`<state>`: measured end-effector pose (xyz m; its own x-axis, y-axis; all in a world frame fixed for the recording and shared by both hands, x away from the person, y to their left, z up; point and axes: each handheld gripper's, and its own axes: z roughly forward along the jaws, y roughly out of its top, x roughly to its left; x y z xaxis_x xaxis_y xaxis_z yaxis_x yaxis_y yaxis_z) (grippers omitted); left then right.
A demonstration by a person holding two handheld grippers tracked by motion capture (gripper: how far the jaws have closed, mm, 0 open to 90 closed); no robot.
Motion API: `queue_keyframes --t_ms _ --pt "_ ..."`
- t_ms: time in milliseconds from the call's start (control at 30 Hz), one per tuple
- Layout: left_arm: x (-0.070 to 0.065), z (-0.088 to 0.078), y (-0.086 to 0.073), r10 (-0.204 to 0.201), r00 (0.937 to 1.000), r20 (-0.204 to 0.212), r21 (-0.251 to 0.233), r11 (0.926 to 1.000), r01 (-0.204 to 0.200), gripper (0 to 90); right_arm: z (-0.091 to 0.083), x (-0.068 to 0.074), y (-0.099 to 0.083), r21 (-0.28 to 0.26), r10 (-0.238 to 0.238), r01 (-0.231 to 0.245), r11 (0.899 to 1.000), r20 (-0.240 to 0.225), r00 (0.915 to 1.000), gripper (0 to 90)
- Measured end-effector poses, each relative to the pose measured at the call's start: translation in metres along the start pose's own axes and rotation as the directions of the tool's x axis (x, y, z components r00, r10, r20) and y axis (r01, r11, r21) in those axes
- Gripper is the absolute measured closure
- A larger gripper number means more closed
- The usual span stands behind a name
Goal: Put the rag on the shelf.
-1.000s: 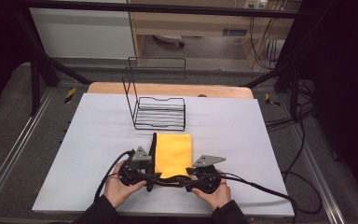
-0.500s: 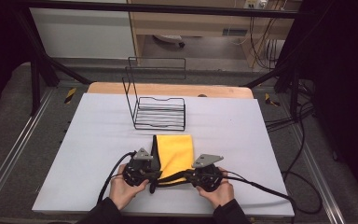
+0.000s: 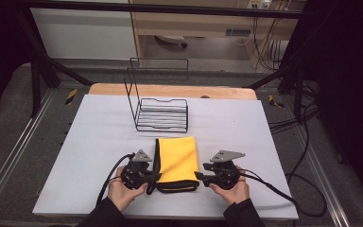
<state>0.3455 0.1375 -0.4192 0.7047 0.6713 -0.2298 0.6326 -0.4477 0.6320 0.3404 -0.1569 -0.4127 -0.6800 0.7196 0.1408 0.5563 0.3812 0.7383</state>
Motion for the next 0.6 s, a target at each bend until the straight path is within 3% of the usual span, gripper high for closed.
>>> queue_keyframes --t_ms 67,100,133,200,233,300,400,433,467,500,600 --pt "0.002 0.006 -0.005 0.011 0.9999 -0.01 -0.016 0.9998 -0.011 81.2 0.013 -0.004 -0.007 0.025 0.036 -0.036 0.999 0.01 0.9993 47.0" --pt "0.002 0.008 -0.005 0.02 0.9994 -0.028 -0.023 0.9995 -0.021 68.6 0.025 -0.006 -0.01 0.05 0.062 -0.063 0.997 0.011 0.998 44.9" --pt "0.002 0.008 -0.004 0.026 0.9979 -0.06 -0.037 0.9989 -0.028 68.6 0.025 -0.006 -0.01 0.05 0.062 -0.063 0.997 0.011 0.998 44.9" --pt "0.004 0.004 -0.002 0.056 0.9912 -0.12 -0.068 0.9956 -0.065 51.8 0.031 -0.006 -0.011 0.038 0.069 -0.069 0.997 0.006 0.9976 43.1" --pt "0.005 0.003 -0.001 0.048 0.9913 -0.122 -0.087 0.9944 -0.059 42.7 0.035 -0.007 -0.011 0.039 0.073 -0.074 0.996 0.019 0.9971 42.8" --pt "0.008 0.005 -0.002 0.028 0.9926 -0.118 -0.098 0.9944 -0.04 40.9 0.037 -0.008 -0.012 0.048 0.066 -0.068 0.997 0.032 0.9973 42.7" --pt "0.008 0.018 -0.005 0.028 0.9915 -0.127 -0.045 0.9984 -0.034 40.0 0.041 -0.007 -0.013 0.053 0.07 -0.071 0.996 0.028 0.9972 48.7" --pt "0.008 0.021 -0.006 0.026 0.992 -0.124 -0.038 0.9988 -0.031 41.3 0.04 -0.006 -0.014 0.058 0.093 -0.093 0.994 0.008 0.9957 57.5" --pt "0.008 0.023 -0.007 0.021 0.9926 -0.119 -0.04 0.9989 -0.026 41.3 0.04 -0.006 -0.014 0.058 0.093 -0.093 0.994 0.008 0.9957 57.5" --pt "0.009 0.024 -0.007 0.016 0.9934 -0.114 -0.041 0.9989 -0.021 43.2 0.04 -0.004 -0.014 0.065 0.115 -0.114 0.991 -0.014 0.9933 67.0" --pt "0.011 0.024 -0.009 -0.012 0.9971 -0.076 -0.04 0.9992 0.009 48.1 0.041 -0.003 -0.014 0.071 0.144 -0.142 0.987 -0.025 0.9893 72.7"
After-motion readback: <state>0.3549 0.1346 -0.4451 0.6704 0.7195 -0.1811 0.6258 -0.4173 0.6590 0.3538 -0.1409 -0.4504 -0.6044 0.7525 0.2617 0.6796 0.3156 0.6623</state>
